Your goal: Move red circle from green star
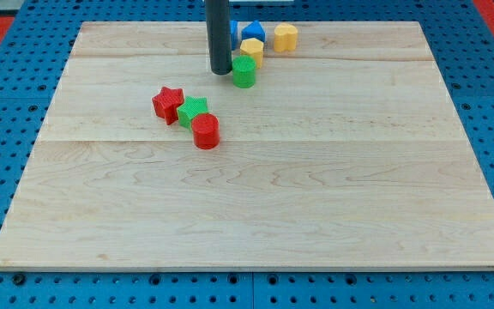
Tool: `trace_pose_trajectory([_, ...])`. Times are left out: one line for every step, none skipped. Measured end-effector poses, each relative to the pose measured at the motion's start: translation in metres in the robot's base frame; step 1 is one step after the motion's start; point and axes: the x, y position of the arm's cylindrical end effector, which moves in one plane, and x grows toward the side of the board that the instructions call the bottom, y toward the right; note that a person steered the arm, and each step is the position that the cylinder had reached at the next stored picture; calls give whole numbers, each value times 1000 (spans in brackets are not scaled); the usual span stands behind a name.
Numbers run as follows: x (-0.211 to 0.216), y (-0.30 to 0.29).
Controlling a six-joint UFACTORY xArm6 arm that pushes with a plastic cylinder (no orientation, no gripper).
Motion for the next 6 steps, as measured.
trace_pose_trajectory([9,0])
trace_pose_trajectory([16,5])
trace_pose_trajectory([22,11])
trace_pose_trajectory([27,15])
trace_pose_trajectory([57,10])
trace_pose_trajectory([113,-17])
